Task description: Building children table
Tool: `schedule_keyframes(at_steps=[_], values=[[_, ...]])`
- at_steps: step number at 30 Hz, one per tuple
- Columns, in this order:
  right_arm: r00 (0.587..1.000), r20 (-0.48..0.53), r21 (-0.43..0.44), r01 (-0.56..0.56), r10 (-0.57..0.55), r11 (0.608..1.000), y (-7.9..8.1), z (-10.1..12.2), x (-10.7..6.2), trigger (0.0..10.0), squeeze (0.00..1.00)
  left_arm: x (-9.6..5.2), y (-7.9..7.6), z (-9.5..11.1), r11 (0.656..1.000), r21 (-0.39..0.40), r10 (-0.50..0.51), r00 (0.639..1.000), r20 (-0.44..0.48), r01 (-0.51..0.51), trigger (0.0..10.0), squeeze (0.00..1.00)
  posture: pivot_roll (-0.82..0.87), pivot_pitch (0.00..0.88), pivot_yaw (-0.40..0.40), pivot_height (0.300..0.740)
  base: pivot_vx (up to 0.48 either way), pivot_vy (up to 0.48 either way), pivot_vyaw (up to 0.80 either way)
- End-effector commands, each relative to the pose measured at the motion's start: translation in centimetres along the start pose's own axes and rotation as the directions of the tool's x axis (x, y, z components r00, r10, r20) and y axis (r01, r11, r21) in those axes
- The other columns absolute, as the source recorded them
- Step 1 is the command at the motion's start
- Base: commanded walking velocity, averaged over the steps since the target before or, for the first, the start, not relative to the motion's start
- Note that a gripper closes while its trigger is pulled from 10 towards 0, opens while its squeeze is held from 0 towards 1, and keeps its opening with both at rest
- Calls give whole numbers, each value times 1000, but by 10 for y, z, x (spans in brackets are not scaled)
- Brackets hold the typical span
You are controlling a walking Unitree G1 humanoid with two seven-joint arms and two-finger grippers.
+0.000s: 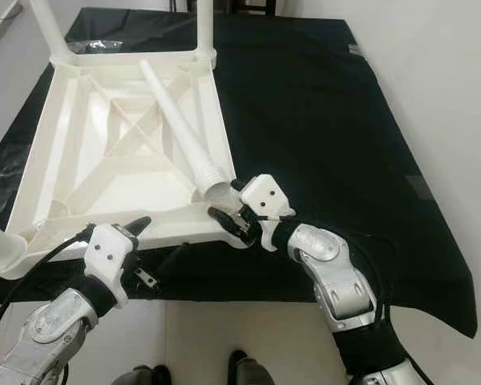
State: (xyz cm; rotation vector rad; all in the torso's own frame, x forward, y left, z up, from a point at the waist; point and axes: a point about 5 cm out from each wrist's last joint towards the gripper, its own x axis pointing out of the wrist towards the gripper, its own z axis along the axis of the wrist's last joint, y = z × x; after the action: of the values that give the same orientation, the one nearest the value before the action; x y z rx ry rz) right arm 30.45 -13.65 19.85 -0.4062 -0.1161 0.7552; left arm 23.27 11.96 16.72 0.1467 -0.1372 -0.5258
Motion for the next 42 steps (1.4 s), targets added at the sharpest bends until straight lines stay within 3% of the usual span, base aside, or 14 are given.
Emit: schedule_keyframes(at_steps=[1,8,15,19,27,30,42], values=[[1000,-10,-23,1,-1,1000,0,-2,0,10000,0,-2,-4,-1,1000,5,-20,1000,-8,20,10000,0,36,261,-66,740,0,0,0],[997,-53,-71,51,-55,996,-6,-6,10,10000,0,-3,-4,-1,1000,12,-21,1000,-7,21,10000,0,45,263,-65,740,0,0,0],[999,-13,-44,29,-30,999,-4,0,17,10000,0,-3,-4,-1,1000,16,-22,1000,-9,22,10000,0,46,264,-64,740,0,0,0],[1000,-7,-75,6,-6,997,1,1,22,10000,0,-2,-5,0,1000,18,-25,1000,-8,26,10000,0,55,265,-64,740,0,0,0],[999,-27,-133,16,-20,991,-8,0,22,10000,0,-4,-5,0,1000,20,-24,1000,-9,24,10000,0,51,267,-65,740,0,0,0],[993,-70,-194,76,-91,978,-20,-2,25,10000,0,-3,-5,1,999,21,-31,999,-8,31,10000,0,59,266,-55,740,0,0,0],[989,-35,-181,133,-142,974,-26,2,29,10000,0,-3,-4,3,999,34,-43,999,-9,43,10000,0,64,269,-42,740,0,0,0]])
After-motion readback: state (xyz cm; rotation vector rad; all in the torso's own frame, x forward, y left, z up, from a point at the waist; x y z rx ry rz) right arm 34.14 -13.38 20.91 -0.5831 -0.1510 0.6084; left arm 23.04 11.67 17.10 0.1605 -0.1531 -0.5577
